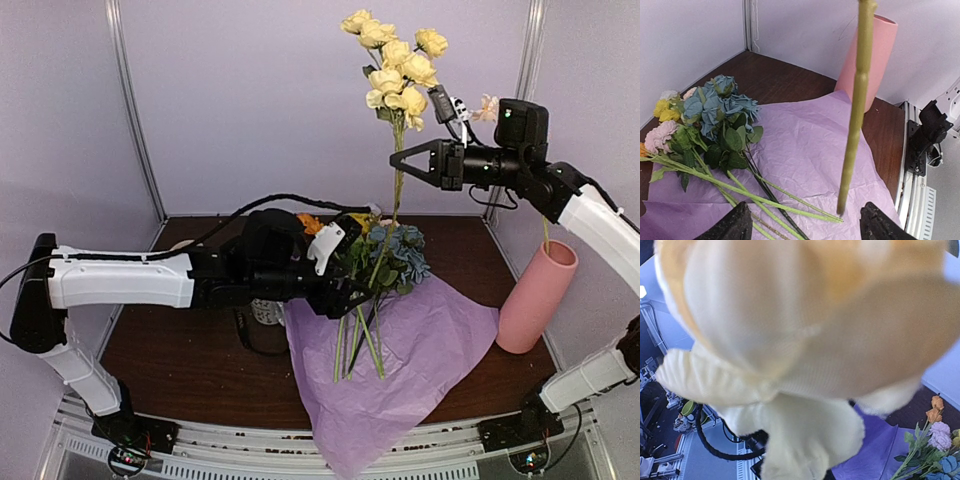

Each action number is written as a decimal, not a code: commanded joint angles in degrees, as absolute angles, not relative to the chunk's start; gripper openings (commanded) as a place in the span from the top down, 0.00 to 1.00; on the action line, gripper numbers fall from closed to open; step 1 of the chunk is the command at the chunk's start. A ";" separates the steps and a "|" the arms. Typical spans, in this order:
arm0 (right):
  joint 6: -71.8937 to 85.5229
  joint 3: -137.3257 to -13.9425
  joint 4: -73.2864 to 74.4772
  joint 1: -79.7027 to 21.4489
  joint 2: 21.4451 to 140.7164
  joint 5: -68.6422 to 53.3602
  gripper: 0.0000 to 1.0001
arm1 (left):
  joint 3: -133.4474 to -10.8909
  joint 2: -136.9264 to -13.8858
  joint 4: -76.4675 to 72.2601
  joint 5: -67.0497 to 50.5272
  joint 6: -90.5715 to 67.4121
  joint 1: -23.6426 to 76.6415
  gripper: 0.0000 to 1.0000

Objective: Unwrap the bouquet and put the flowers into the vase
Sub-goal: Pass from the left arm to the right, then place the fake flower in the vase.

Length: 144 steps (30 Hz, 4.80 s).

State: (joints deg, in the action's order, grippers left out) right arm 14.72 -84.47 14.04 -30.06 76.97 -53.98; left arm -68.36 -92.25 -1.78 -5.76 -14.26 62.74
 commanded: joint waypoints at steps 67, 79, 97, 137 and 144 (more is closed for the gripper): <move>-8.46 -98.12 53.73 14.86 57.91 -12.42 1.00 | -77.64 -87.86 16.20 1.76 -6.30 54.91 0.11; -10.31 -75.49 45.08 15.18 52.12 -13.38 1.00 | -77.92 -88.01 16.65 1.87 -5.47 54.93 0.11; -12.13 -66.75 44.52 15.86 52.59 -15.04 1.00 | -78.22 -88.31 17.05 1.31 -5.47 54.93 0.11; -11.30 -81.63 50.86 15.27 44.99 -39.33 0.59 | -80.83 -89.90 18.66 3.47 -5.10 54.91 0.11; -14.03 -80.75 44.52 -0.45 49.54 -43.49 0.58 | -84.83 -94.35 21.45 1.86 -7.82 54.93 0.12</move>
